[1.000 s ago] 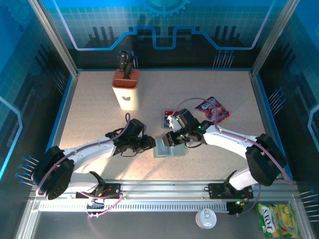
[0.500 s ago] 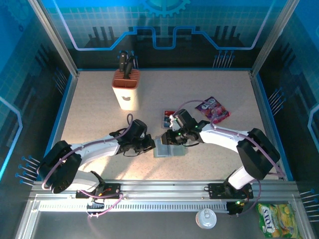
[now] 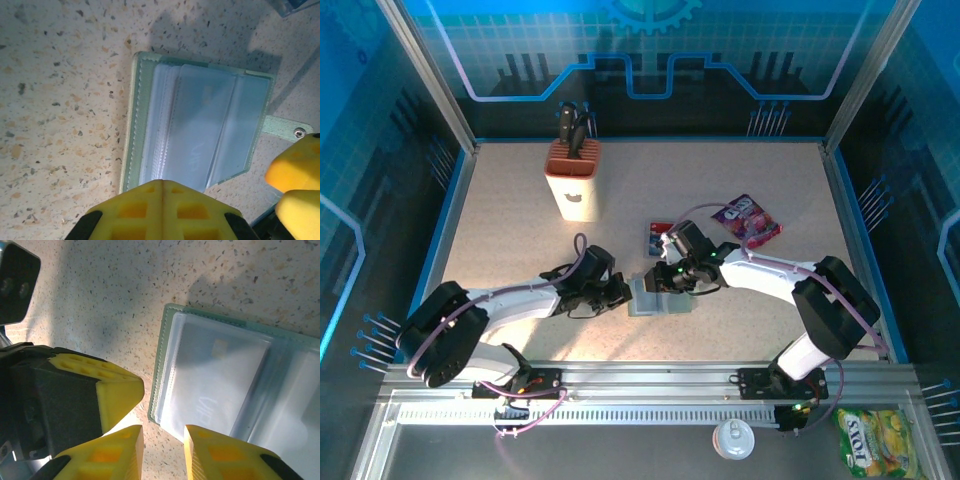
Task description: Take the credit cards out of the card holder
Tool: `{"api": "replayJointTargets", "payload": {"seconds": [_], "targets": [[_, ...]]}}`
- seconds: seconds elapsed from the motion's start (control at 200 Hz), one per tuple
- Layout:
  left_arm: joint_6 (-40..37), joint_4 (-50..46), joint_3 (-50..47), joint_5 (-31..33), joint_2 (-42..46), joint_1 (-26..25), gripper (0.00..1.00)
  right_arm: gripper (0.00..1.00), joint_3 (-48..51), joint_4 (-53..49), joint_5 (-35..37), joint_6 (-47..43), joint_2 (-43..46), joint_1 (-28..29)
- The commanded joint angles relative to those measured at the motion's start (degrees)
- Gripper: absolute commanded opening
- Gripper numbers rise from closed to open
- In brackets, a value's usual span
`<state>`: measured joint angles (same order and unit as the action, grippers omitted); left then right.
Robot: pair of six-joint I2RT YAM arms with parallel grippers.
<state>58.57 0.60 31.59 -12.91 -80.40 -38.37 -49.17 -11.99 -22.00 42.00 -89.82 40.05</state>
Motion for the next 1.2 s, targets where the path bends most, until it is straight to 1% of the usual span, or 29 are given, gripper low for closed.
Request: {"api": "replayJointTargets", "payload": {"seconds": [0.0, 0.055, 0.22, 0.45, 0.575, 0.62, 0.785, 1.196], "targets": [[-0.15, -0.03, 2.11, -2.07, -2.55, -0.24, 0.00, 0.29, -0.84, -1.02, -1.44, -0.87, -0.94, -1.04], [0.04, -0.32, 2.54, -2.29, -3.50, -0.34, 0.00, 0.29, -0.93, -1.24, -1.38, -0.97, -1.10, -1.12], [-0.37, -3.78, 3.73, -0.34, -4.79, -0.36, 0.00, 0.33, -0.91, -1.62, -1.54, -1.47, -1.49, -1.26], [-1.29, -7.40, 4.77, 1.86, -5.29, -0.33, 0.00, 0.34, -0.92, -1.04, -3.09, -1.27, -3.18, -1.33], [-2.19, -8.96, 6.00, 1.70, -6.79, -0.39, 0.00, 0.34, -0.92, -0.26, -3.79, -0.88, -4.07, -1.23], [-2.29, -9.07, 6.24, 1.61, -7.17, -0.33, 0.00, 0.34, -2.57, -0.06, -4.14, -0.78, -4.54, -1.21], [-2.39, -9.66, 6.29, 2.68, -7.21, -0.37, 0.00, 0.35, -2.95, 0.53, -5.37, -0.53, -5.73, -1.12], [-3.20, -11.93, 7.56, 3.68, -7.68, -0.37, 0.00, 0.39, -3.48, 0.67, -5.64, -0.04, -8.42, -1.12]]}}
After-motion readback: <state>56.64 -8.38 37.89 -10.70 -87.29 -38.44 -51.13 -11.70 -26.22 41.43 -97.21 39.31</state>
